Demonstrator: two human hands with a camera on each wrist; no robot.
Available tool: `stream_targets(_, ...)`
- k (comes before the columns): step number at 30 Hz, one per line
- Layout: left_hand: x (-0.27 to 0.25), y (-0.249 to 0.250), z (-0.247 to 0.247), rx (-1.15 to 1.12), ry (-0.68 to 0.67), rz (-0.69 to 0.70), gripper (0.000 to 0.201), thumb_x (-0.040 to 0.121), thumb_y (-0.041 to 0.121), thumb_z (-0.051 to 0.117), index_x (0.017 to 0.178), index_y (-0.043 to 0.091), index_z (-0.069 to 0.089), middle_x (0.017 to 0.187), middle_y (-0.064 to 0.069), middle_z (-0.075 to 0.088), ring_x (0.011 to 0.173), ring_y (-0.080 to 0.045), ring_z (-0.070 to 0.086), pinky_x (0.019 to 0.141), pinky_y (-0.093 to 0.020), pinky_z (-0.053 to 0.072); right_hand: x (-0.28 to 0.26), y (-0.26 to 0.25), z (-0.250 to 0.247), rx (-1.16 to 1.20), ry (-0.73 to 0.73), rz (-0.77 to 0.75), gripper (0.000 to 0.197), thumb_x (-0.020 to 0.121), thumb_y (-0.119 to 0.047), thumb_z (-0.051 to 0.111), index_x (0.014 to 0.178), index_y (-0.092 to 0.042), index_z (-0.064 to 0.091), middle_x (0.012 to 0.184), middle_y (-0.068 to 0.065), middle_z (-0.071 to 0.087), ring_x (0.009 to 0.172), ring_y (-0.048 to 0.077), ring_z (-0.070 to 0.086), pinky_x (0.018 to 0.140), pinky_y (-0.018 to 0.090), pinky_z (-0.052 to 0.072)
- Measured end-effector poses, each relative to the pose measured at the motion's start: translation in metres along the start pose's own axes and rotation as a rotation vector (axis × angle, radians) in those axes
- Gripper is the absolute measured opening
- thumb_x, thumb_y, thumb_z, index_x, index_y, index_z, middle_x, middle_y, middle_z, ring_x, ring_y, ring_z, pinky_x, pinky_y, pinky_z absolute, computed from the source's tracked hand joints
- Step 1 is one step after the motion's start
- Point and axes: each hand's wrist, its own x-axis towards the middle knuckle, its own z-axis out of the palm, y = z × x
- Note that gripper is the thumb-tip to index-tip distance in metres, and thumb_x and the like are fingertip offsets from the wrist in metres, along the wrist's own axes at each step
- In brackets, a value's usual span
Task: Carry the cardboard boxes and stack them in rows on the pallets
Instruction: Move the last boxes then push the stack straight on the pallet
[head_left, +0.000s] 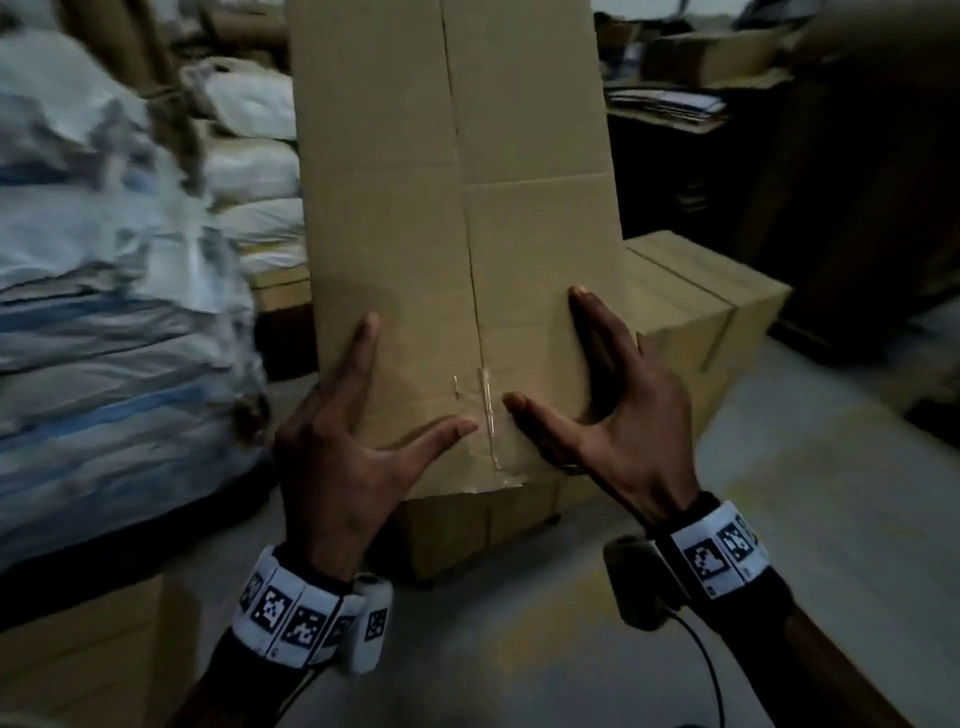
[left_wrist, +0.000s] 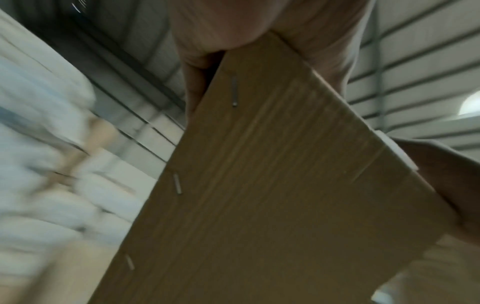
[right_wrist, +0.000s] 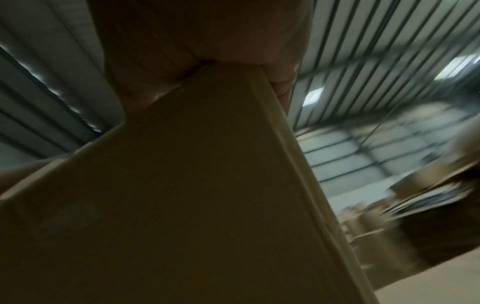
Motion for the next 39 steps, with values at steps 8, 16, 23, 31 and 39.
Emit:
stream_targets(8,0.021,0.126,0.187,-0.214,-0.235,0.127,0.112,0.070,0.086,0.067,0.157,0.022,0.038,0.159,0.008,0.041,0.144,-0.001,0.040,0.111,-0.010,0.033,0.002,0.155,-0.141,-0.139,0.200,0.145,0.100,0.072,-0.075,0.078,0.156,-0.035,0.040,0.140,-0.001,0.059,0.123,0.013,0.059,0.097,0.035,0.054)
stream_targets(16,0.052,0.226,0.380,-0.441,-0.408,0.227,0.110,0.069,0.083,0.072,0.155,0.019,0.044,0.155,0.006,0.047,0.142,-0.001,0.044,0.113,-0.016,0.037,0.020,0.304,-0.238,-0.321,0.332,0.333,0.097,0.075,-0.077,0.072,0.156,-0.034,0.039,0.144,-0.001,0.057,0.120,0.015,0.059,0.095,0.038,0.056)
stream_targets(23,0.103,0.293,0.549,-0.534,-0.483,0.259,0.108,0.071,0.079,0.075,0.155,0.018,0.044,0.156,0.003,0.046,0.141,-0.008,0.046,0.114,-0.023,0.041,0.085,0.435,-0.299,-0.423,0.369,0.461,0.097,0.075,-0.078,0.071,0.156,-0.037,0.037,0.141,0.001,0.059,0.116,0.017,0.062,0.089,0.042,0.058)
stream_targets(31,0.163,0.362,0.720,-0.614,-0.613,0.276,0.107,0.072,0.078,0.074,0.157,0.022,0.041,0.157,0.005,0.046,0.143,-0.004,0.044,0.114,-0.023,0.041,0.158,0.568,-0.357,-0.475,0.430,0.572,0.095,0.074,-0.078,0.071,0.154,-0.037,0.040,0.138,0.000,0.061,0.114,0.017,0.062,0.087,0.045,0.057)
stream_targets(39,0.199,0.414,0.872,-0.593,-0.664,0.304,0.108,0.071,0.082,0.071,0.157,0.024,0.041,0.156,0.006,0.046,0.141,-0.005,0.046,0.114,-0.024,0.041,0.217,0.712,-0.399,-0.460,0.431,0.625,0.094,0.074,-0.079,0.071,0.153,-0.038,0.040,0.137,-0.002,0.062,0.111,0.015,0.062,0.088,0.042,0.057)
